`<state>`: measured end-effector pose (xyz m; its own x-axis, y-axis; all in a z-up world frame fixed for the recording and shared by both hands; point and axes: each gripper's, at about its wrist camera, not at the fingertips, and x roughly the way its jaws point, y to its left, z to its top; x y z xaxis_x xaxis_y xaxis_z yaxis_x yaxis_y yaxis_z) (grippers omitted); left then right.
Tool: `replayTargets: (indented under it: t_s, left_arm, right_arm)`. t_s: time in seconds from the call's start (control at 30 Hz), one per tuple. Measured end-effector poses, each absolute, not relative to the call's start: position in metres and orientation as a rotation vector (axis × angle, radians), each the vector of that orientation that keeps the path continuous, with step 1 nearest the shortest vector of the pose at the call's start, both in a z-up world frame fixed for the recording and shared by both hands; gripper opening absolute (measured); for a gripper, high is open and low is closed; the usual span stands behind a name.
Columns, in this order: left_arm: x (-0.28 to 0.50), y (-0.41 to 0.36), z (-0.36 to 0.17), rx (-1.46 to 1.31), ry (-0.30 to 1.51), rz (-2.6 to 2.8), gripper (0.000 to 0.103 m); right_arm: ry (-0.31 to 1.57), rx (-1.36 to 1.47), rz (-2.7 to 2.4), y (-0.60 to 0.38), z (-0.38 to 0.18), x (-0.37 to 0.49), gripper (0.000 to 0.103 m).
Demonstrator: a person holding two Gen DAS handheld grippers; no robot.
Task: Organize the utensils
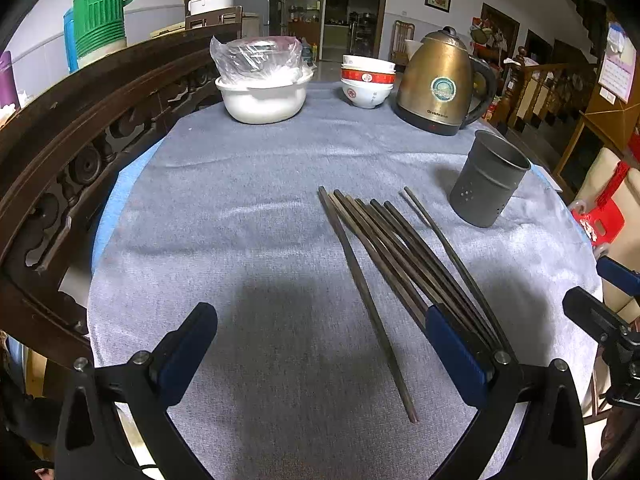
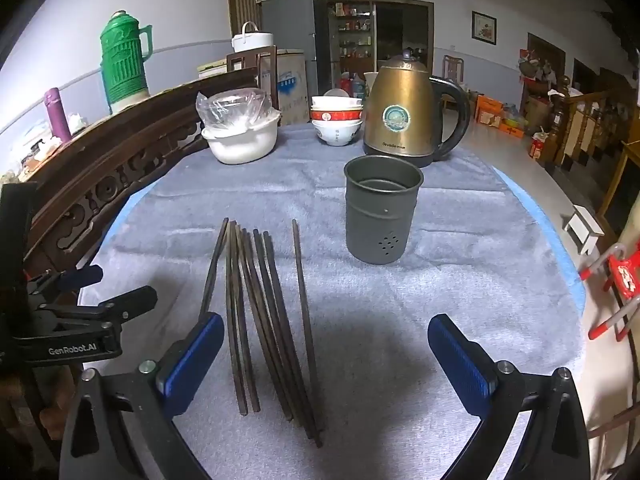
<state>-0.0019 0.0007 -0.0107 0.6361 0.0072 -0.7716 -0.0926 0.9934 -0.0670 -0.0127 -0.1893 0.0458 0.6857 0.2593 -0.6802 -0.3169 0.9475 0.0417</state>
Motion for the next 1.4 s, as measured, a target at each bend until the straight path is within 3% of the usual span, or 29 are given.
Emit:
replayTargets:
  t_s: [1.0,1.27,1.4]
  left_arm:
    - [-0.002,0.011,-0.022,-0.136,0.907,0.061,0.103]
    - [0.001,0.012,-0.030,-0.162,0.945,0.063,0.103]
    - [0.004,0.011,-0.035,-0.182,0.970,0.058,0.103]
  right_arm:
    - [0.874,-0.048,0.354,-0.195,0.026,0.002,0.102]
    - [0.920,-0.033,0.362,-0.196,0.020,0.010,0.090]
    - [0.948,-0.013,0.376,-0.197,0.014,0.013,0.079]
